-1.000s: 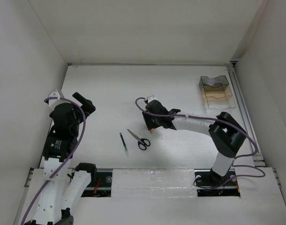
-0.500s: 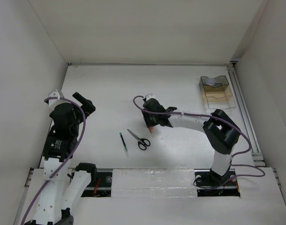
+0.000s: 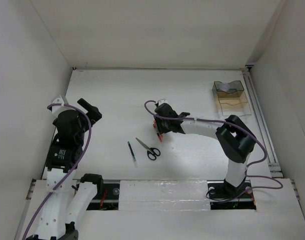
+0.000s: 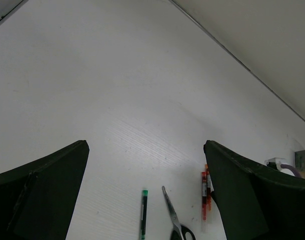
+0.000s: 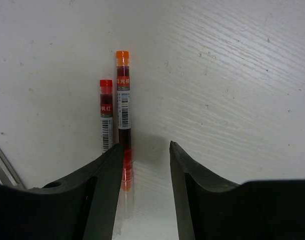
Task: Sort the stationery into containers
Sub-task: Pick up the pen from the center of the board.
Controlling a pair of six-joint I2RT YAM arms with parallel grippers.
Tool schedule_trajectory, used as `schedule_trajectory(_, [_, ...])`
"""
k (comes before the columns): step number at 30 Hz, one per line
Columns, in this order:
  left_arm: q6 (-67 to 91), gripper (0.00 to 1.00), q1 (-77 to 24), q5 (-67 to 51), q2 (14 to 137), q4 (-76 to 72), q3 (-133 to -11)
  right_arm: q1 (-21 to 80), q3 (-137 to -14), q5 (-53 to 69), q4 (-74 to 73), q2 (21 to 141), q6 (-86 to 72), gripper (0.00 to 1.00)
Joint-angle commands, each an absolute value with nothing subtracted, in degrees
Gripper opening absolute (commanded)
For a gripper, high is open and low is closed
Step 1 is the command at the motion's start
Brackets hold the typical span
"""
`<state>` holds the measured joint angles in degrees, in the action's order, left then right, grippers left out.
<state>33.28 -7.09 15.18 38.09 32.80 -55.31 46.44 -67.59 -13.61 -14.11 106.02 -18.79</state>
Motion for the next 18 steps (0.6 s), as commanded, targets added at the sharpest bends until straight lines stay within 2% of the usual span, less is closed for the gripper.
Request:
schedule_trajectory(1, [33.0, 1.0, -7.4, 15.0, 38.1, 30.8, -55.3, 46.4, -69.1, -13.3, -13.3, 106.9, -18.1, 0.47])
schedule_trajectory(7, [32.5, 1.0, -7.4, 14.5, 38.1, 30.8, -55.3, 46.4, -69.6, -12.7, -12.7, 107.4, -17.6, 0.44])
schedule_trajectory(18, [32.5, 1.0, -7.4, 14.5, 38.1, 30.2, -55.3, 46.4, -69.6, -12.7, -12.7, 107.9, -17.6, 0.44])
